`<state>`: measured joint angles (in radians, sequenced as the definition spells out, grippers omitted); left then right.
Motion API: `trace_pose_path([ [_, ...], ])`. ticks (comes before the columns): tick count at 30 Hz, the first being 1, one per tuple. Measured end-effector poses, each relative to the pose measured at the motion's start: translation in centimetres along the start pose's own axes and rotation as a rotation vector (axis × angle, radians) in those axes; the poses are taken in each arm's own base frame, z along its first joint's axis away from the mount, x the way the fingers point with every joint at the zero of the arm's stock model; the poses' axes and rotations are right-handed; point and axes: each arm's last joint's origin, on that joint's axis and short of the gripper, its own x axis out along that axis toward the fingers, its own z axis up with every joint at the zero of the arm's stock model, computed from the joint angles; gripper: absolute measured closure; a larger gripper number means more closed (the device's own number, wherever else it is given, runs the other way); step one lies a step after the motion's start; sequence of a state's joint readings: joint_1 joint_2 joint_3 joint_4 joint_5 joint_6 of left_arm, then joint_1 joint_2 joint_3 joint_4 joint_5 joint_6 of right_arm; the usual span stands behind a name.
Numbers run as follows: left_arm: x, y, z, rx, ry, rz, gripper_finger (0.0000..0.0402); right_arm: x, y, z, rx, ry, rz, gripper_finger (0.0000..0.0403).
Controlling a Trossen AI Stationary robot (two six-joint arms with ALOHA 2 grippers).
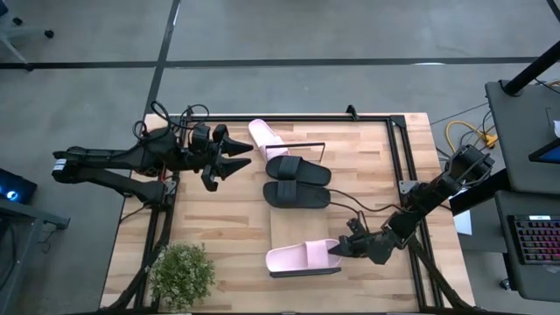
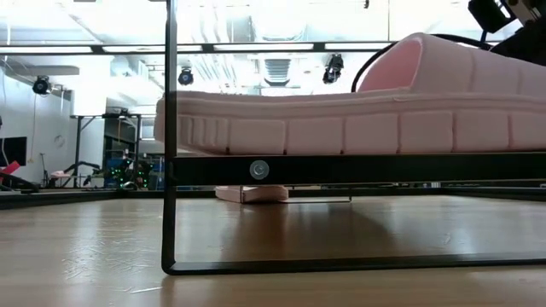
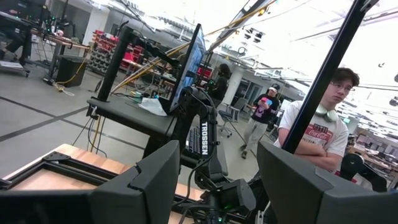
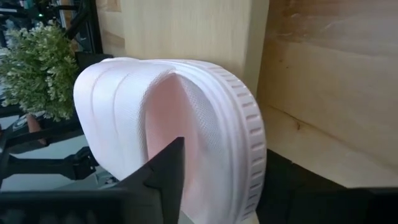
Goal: Pick and place slides into the shelf
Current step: Put the bottom pink slide on the shelf, then put the pink slide on the shelf
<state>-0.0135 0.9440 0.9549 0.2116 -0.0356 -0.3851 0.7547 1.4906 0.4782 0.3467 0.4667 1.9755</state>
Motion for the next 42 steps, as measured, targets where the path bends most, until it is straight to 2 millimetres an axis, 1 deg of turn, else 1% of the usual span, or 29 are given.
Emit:
trace_pose_path([
  [4,0.0,0.0,0.0,0.0,0.002,-0.003,0.0201,0.0,0.0,0.0,-0.002,-0.001,0.0,0.0236],
  [9,0.0,0.0,0.0,0.0,0.002,-0.004,0.0201,0.0,-0.2,0.1,-0.004,-0.008,-0.015,0.0221],
  [17,0.0,0.1,-0.2,0.001,0.018,0.002,0.0201,-0.2,-0.3,0.2,-0.007,-0.014,-0.039,0.0218],
  [23,0.0,0.3,-0.7,0.001,0.071,0.021,0.0201,-0.9,-0.1,0.5,-0.014,-0.016,-0.043,0.0218],
  [28,-0.1,0.5,-1.2,0.003,0.129,0.045,0.0201,-2.2,0.3,1.1,-0.032,-0.03,-0.07,0.0219],
  [35,-0.6,1.2,-2.3,0.011,0.248,0.126,0.0201,-4.9,0.9,2.3,-0.053,-0.057,-0.104,0.0216],
  [42,-1.2,2.2,-3.2,0.022,0.307,0.218,0.0201,-7.2,1.7,3.5,-0.071,-0.143,-0.044,0.0215],
])
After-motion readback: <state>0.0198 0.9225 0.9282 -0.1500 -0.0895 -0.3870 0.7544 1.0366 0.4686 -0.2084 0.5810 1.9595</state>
